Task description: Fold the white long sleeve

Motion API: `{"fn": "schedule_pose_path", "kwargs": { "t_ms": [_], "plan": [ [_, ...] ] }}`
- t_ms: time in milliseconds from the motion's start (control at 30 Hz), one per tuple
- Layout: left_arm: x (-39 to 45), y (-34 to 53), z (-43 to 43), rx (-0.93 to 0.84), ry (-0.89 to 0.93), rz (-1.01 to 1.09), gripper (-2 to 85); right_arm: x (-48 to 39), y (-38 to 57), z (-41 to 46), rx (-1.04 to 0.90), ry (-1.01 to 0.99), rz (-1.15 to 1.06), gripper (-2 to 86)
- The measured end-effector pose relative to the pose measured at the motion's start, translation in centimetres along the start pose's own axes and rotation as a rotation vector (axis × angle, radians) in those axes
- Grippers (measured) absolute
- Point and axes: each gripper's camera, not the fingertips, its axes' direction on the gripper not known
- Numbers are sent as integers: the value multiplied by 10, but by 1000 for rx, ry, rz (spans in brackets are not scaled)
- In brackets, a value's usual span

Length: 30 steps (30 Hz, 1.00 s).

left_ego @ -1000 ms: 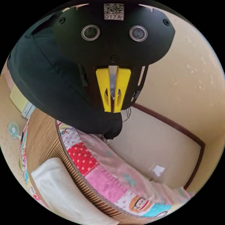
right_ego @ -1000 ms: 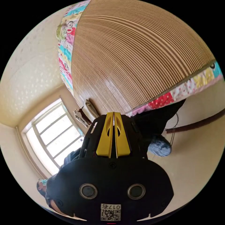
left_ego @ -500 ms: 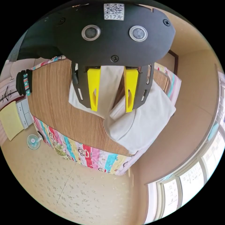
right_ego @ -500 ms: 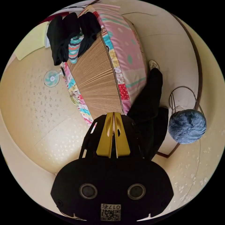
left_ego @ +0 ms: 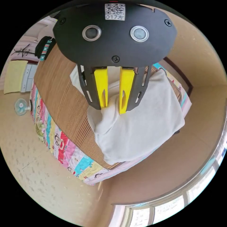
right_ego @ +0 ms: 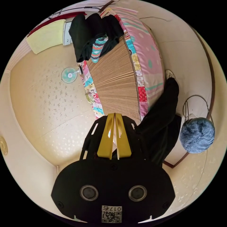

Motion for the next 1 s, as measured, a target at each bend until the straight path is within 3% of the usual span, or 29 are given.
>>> {"fn": "schedule_pose_path", "kwargs": {
  "t_ms": [267, 333, 467, 533, 633, 767, 867, 1000],
  "plan": [
    [-90, 110, -195, 345, 707, 155, 55, 20, -44, 61, -221, 143, -101, 3],
    [-83, 133, -257, 444, 863, 300, 53, 16, -60, 74, -253, 169, -147, 4],
    [-28, 173, -338, 475, 921, 630, 52, -7, -93, 107, -323, 110, -302, 4],
    [1, 205, -374, 539, 1127, 834, 55, -21, -101, 122, -363, 60, -389, 4],
    [16, 236, -406, 653, 1452, 974, 54, -46, -104, 148, -454, 9, -550, 7],
    [21, 267, -425, 746, 1749, 1023, 54, -75, -78, 182, -613, -50, -782, 17],
    [23, 288, -423, 804, 2074, 1054, 54, -94, -37, 201, -724, -93, -975, 39],
    [46, 301, -385, 730, 2467, 866, 53, -114, 26, 220, -877, -209, -1194, 92]
  ]
}}
